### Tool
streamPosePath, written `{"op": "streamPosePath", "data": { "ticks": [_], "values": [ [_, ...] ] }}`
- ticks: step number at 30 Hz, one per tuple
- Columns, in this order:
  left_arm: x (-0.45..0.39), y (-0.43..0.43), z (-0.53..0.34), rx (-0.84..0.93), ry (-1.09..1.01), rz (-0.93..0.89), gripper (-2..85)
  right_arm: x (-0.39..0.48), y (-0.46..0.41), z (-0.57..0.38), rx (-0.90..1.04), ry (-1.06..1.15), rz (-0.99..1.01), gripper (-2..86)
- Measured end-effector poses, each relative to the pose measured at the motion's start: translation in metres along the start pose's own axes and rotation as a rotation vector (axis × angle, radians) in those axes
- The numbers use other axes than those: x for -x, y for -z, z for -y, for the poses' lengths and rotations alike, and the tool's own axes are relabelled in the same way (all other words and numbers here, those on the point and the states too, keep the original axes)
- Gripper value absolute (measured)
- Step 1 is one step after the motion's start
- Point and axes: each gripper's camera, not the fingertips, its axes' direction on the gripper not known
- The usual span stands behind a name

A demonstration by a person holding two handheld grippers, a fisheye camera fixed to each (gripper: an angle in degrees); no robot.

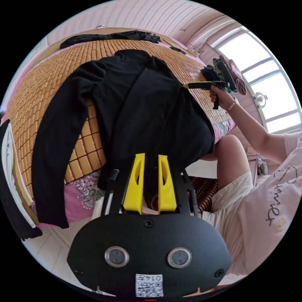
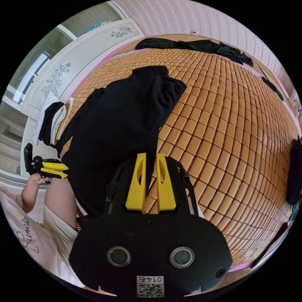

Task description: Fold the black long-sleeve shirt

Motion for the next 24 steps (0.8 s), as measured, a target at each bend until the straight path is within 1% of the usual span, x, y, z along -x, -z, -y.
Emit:
{"op": "streamPosePath", "data": {
  "ticks": [2, 3, 5, 7, 9, 13, 15, 17, 19, 20, 22, 24],
  "values": [
    [-0.001, -0.019, 0.006, 0.060, 0.008, -0.002, 6.5, -0.013, 0.004, -0.010, -0.044, -0.001, 0.061, 2.2],
    [-0.002, -0.016, 0.007, 0.035, 0.016, 0.013, 5.6, -0.015, 0.008, -0.013, -0.055, -0.001, 0.056, 1.9],
    [-0.006, -0.008, 0.010, 0.065, 0.020, 0.018, 5.3, -0.024, 0.021, -0.026, -0.089, 0.007, 0.019, 1.0],
    [-0.021, 0.010, 0.006, 0.022, -0.025, 0.008, 5.5, -0.031, 0.017, -0.033, -0.073, 0.009, -0.017, 0.7],
    [-0.027, 0.018, 0.003, 0.017, -0.041, -0.029, 6.0, -0.036, 0.002, -0.037, -0.042, 0.006, -0.040, 0.5],
    [-0.033, 0.032, -0.015, 0.064, -0.035, 0.034, 7.0, -0.042, -0.017, -0.048, -0.042, -0.015, -0.056, 0.5],
    [-0.034, 0.053, -0.029, 0.048, -0.022, 0.073, 7.2, -0.041, -0.016, -0.054, -0.045, -0.030, -0.116, 0.6],
    [-0.029, 0.075, -0.047, 0.031, 0.013, 0.132, 7.3, -0.032, -0.014, -0.065, -0.058, -0.015, -0.186, 0.7],
    [-0.012, 0.097, -0.076, 0.001, 0.095, 0.160, 7.3, -0.020, -0.012, -0.074, -0.075, 0.011, -0.204, 1.0],
    [-0.006, 0.101, -0.084, -0.006, 0.123, 0.156, 7.4, -0.008, -0.011, -0.081, -0.089, 0.033, -0.197, 1.3],
    [0.018, 0.114, -0.113, -0.057, 0.244, 0.117, 7.4, 0.014, -0.013, -0.090, -0.102, 0.084, -0.171, 2.0],
    [0.030, 0.120, -0.127, -0.105, 0.298, 0.078, 7.4, 0.037, -0.019, -0.099, -0.112, 0.137, -0.167, 3.1]
  ]
}}
